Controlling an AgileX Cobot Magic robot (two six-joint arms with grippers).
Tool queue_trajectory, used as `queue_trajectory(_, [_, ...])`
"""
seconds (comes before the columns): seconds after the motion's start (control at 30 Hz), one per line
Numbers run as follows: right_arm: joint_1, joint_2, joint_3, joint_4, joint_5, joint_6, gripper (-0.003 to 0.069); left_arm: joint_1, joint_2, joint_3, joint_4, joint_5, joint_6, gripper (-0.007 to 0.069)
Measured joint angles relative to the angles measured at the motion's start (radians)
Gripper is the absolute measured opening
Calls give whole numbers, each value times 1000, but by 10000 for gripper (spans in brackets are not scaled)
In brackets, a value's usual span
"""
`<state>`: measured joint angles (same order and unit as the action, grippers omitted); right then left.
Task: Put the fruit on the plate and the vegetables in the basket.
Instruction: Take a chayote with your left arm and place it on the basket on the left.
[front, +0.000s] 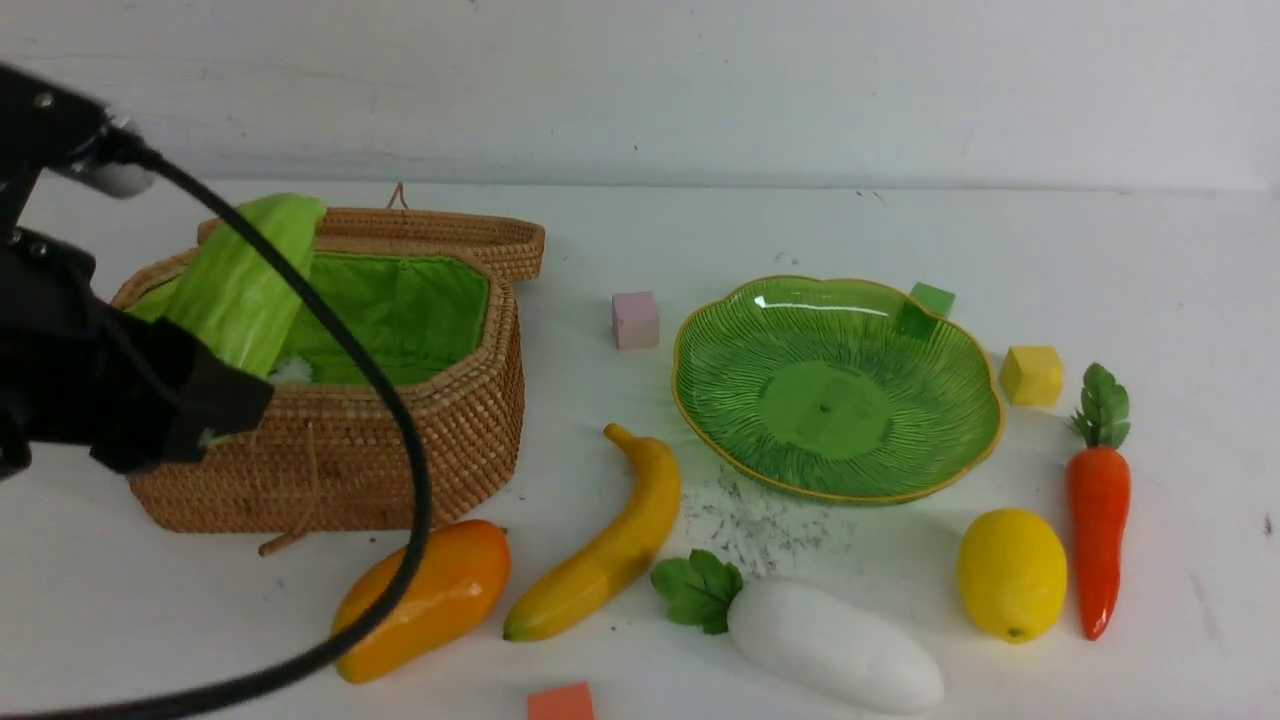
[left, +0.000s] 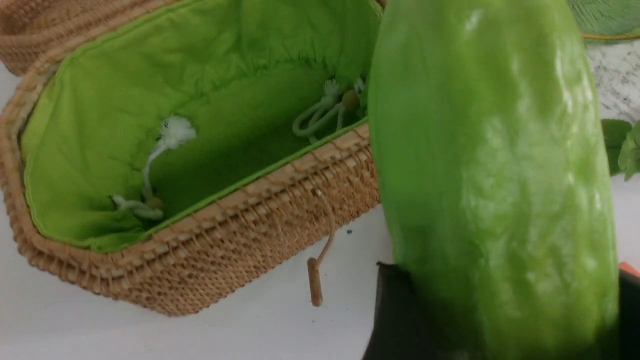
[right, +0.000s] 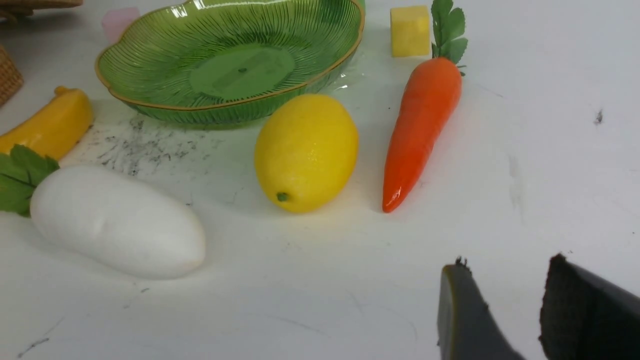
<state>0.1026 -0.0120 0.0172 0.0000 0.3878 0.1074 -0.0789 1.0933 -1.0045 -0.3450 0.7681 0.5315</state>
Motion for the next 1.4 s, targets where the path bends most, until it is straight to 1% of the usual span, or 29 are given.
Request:
queue_trajectory(0.4, [0,0,0,0,0,0,240,0,58,-36,-1,5,59,444])
queue_trajectory(0.67, [0,0,0,0,0,0,240,0,148,-51,-1,-43,210,444])
queue_trajectory(0.97, [0,0,0,0,0,0,240,0,364,-237,3,-21,371,444])
queue_trajectory(1.07, [0,0,0,0,0,0,240,0,429,-279,40,-61,412,444])
queue_trajectory(1.2, [0,0,0,0,0,0,240,0,476,-291,107,-116,419,444])
queue_trajectory(1.4, [0,0,0,0,0,0,240,0,488,-292,158,-122,422,444])
